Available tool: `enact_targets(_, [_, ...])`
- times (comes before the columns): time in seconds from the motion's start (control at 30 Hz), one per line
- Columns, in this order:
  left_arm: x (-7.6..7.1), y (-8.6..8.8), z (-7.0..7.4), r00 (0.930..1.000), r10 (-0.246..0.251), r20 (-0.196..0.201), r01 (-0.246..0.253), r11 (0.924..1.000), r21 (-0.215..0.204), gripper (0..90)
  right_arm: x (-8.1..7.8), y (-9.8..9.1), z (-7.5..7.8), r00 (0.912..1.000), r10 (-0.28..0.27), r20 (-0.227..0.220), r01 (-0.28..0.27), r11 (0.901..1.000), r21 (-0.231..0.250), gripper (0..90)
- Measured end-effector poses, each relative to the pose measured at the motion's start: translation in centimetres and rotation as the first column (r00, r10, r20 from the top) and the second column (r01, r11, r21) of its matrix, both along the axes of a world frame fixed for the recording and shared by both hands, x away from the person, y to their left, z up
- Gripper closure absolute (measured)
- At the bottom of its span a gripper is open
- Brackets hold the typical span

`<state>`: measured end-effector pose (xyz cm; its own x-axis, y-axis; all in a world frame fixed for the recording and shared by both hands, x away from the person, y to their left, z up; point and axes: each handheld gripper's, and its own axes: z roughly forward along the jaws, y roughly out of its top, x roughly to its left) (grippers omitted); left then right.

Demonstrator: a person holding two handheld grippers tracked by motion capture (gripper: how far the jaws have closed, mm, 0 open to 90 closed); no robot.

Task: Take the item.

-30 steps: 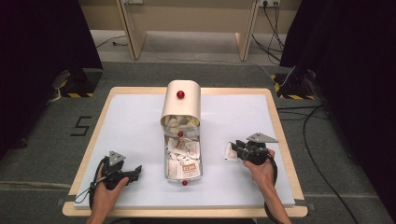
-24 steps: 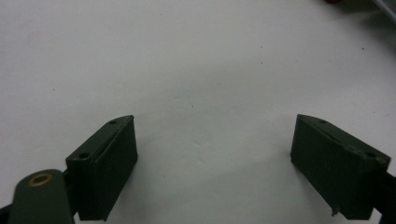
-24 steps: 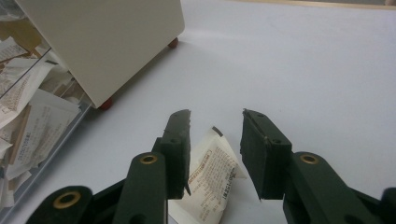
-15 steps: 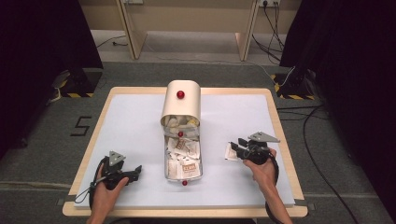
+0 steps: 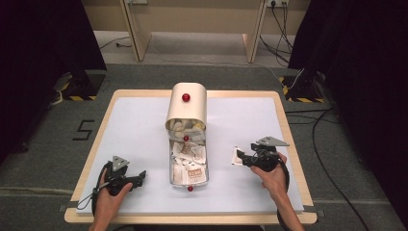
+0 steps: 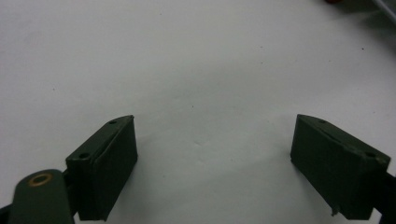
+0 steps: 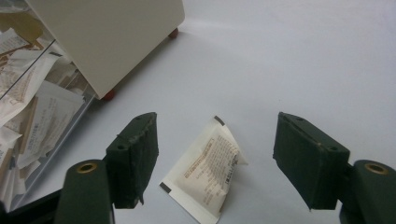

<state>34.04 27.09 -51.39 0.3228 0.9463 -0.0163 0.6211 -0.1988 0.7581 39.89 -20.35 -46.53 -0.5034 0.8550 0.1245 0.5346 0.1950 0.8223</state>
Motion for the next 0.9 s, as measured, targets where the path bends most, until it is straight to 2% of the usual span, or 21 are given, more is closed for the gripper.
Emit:
enact_targets(0.03, [0.0,0.0,0.0,1.0000,0.000,0.000,0.000,1.0000,0.000,13.8,-0.2,-0.1,0.0,1.0000,0.000,-0.003,0.000,1.0000,-0.007,26.6])
enact_targets(0.23, [0.0,0.0,0.0,1.0000,0.000,0.000,0.000,1.0000,0.000,13.8,-0.9,-1.0,0.0,1.0000,-0.006,-0.008,0.006,0.9999,-0.011,22.1])
enact_targets(0.6, [0.0,0.0,0.0,1.0000,0.000,0.000,0.000,1.0000,0.000,13.8,-1.7,-2.7,0.0,0.9994,-0.032,-0.011,0.032,0.9995,-0.008,21.9])
enact_targets(0.9, [0.0,0.0,0.0,1.0000,-0.001,-0.001,0.001,1.0000,0.001,13.8,-2.3,-2.6,0.1,0.9997,-0.016,-0.016,0.016,0.9998,-0.007,22.0])
